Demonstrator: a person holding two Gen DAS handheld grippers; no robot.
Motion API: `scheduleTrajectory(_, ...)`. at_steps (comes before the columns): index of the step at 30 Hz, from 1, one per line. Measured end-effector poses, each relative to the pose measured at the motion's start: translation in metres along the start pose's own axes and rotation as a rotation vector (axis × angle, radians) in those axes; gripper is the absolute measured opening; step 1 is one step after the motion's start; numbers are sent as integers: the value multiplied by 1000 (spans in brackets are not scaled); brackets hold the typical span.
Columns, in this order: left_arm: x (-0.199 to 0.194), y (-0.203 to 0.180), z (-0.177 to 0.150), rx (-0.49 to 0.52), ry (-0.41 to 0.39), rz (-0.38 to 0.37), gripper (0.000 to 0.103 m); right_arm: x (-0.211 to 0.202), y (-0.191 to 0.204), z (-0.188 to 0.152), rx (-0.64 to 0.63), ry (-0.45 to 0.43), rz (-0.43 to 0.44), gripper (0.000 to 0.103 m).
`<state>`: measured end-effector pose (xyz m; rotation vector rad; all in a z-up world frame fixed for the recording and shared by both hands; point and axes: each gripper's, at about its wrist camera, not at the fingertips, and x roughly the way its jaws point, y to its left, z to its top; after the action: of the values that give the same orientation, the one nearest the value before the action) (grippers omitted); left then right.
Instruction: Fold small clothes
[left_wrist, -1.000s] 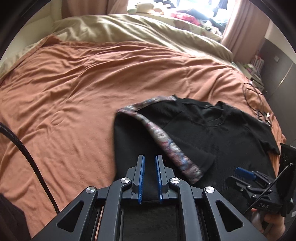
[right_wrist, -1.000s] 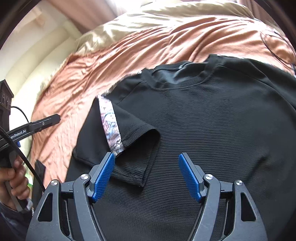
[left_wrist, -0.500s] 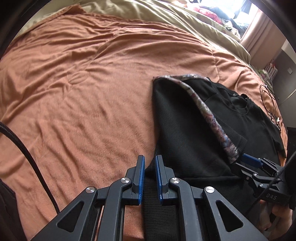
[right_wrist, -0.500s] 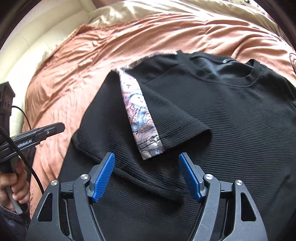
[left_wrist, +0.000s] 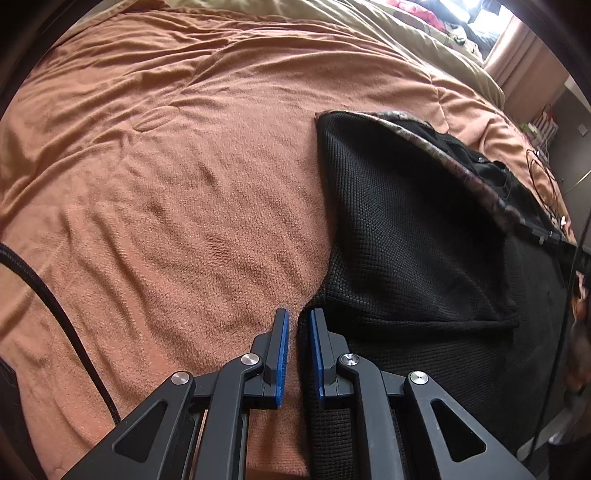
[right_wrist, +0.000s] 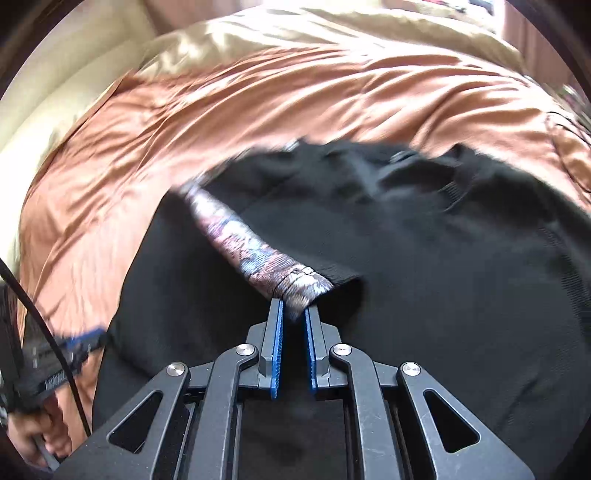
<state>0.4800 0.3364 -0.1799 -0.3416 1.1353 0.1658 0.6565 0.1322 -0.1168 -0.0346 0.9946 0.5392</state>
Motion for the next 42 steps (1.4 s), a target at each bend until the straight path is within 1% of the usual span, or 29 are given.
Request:
scheduleTrajectory(3,-1,1,-1,2,0,-1,13,-2,-14,6,18,-3,-33,9)
scheduleTrajectory(5,-1,2,-2,3,-1,-1,13,0,-22,4,26,20,-28,15)
scheduleTrajectory(6,-1,2,-3,3,-1,0,13,1,-25,4,31,27,-25,23)
scheduleTrajectory(7,-1,1,-3,2,-1,-1,13,2,-30,1,42,33,-19,35)
scheduleTrajectory(8,0,1,-4,4,-2,1,13,2,-33,-1,50,34,-15,42)
scheduleTrajectory(9,1,0,-3,6,-1,4,13,3,-37,-4,60,31,-6,54)
scheduleTrajectory(10,1,0,-3,7,-1,6,13,4,-40,-7,68,31,5,58)
scheduleTrajectory(12,2,-1,-1,7,-1,7,13,8,-41,-10,63,43,13,58)
scheduleTrajectory(15,2,-1,0,10,-1,7,13,16,-33,-11,12,59,24,58)
scheduleTrajectory(17,3,-2,1,13,-1,9,13,23,-23,-5,-32,63,14,58)
scheduleTrajectory(19,3,-2,1,10,-4,8,13,31,-17,6,-51,64,-11,58)
scheduleTrajectory(21,3,-2,2,8,-11,7,13,39,-19,16,-45,59,-31,58)
scheduleTrajectory(25,3,-2,3,19,-19,9,13,58,-38,33,9,50,-126,58)
scheduleTrajectory(26,4,-2,3,20,-17,9,13,60,-43,35,21,48,-137,56)
scheduleTrajectory(27,5,-2,2,20,-15,8,13,63,-46,35,31,50,-137,46)
scheduleTrajectory(28,5,-1,2,20,-14,7,13,65,-51,35,43,57,-129,40)
scheduleTrajectory(29,5,-1,2,18,-16,5,13,64,-53,35,47,57,-123,38)
scheduleTrajectory(30,5,0,2,16,-17,5,13,62,-55,34,54,58,-107,33)
scheduleTrajectory(31,5,-1,2,15,-17,6,13,58,-58,32,70,61,-76,32)
scheduleTrajectory(33,4,-2,1,14,-19,12,13,52,-61,28,102,66,-21,32)
scheduleTrajectory(34,4,-2,1,15,-21,16,13,48,-64,23,123,72,25,32)
scheduleTrajectory(36,4,-3,0,19,-27,21,13,44,-66,15,146,87,78,32)
scheduleTrajectory(37,5,-3,0,20,-29,22,13,44,-66,9,154,101,119,32)
scheduleTrajectory(39,5,-3,-1,16,-32,22,13,48,-62,2,151,127,142,32)
scheduleTrajectory(42,5,-3,0,12,-31,24,13,49,-58,-3,153,122,139,32)
